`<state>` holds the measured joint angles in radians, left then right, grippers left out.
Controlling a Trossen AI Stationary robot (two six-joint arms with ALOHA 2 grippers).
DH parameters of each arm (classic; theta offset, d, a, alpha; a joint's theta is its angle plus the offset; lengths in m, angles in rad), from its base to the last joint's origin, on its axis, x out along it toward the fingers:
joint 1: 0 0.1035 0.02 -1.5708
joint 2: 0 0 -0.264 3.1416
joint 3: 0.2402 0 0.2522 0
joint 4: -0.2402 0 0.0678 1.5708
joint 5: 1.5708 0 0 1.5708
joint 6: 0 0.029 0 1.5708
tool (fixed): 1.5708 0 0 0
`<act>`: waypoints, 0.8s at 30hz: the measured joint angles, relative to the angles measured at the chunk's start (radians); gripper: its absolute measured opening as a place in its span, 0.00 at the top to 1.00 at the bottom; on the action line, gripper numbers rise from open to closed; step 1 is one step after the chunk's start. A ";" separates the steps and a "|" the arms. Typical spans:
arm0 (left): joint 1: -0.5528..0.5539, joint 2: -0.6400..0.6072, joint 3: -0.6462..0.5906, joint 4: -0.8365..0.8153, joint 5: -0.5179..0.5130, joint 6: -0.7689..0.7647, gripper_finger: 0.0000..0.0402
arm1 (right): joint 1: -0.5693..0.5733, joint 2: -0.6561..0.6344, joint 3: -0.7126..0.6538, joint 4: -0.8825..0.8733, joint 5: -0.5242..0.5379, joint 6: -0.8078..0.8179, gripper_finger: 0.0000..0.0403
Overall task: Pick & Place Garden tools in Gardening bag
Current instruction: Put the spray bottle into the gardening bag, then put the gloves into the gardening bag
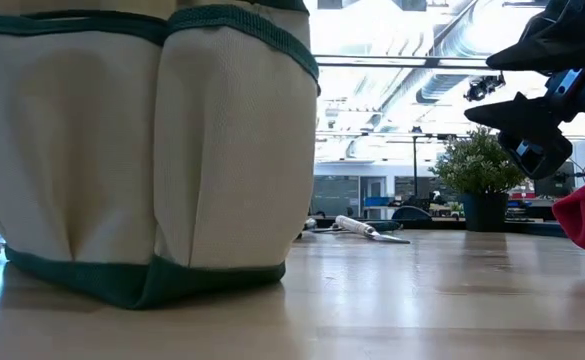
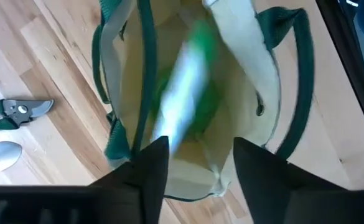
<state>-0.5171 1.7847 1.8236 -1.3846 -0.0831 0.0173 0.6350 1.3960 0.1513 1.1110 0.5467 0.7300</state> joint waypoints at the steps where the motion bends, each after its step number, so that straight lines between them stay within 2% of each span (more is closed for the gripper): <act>1: 0.000 0.000 0.000 0.000 -0.005 0.000 0.54 | 0.000 0.000 0.000 0.000 0.000 -0.001 0.47; 10: 0.000 0.000 0.039 -0.015 -0.110 0.000 0.51 | 0.000 0.000 0.000 -0.002 0.000 -0.001 0.47; 15: 0.000 -0.001 0.119 -0.070 -0.166 -0.009 0.51 | 0.000 0.000 -0.001 -0.003 0.000 -0.001 0.47; 19: 0.000 -0.001 0.209 -0.136 -0.170 -0.102 0.51 | 0.000 -0.001 -0.001 0.017 -0.008 -0.003 0.47; 21: 0.000 -0.001 0.261 -0.177 -0.170 -0.164 0.51 | 0.000 -0.001 -0.001 0.087 -0.046 -0.050 0.47; 24: 0.000 -0.006 0.319 -0.187 -0.149 -0.246 0.51 | 0.014 -0.001 0.026 0.232 -0.127 -0.215 0.47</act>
<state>-0.5171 1.7786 2.1423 -1.5717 -0.2322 -0.2290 0.6491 1.3952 0.1768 1.3435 0.4197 0.5154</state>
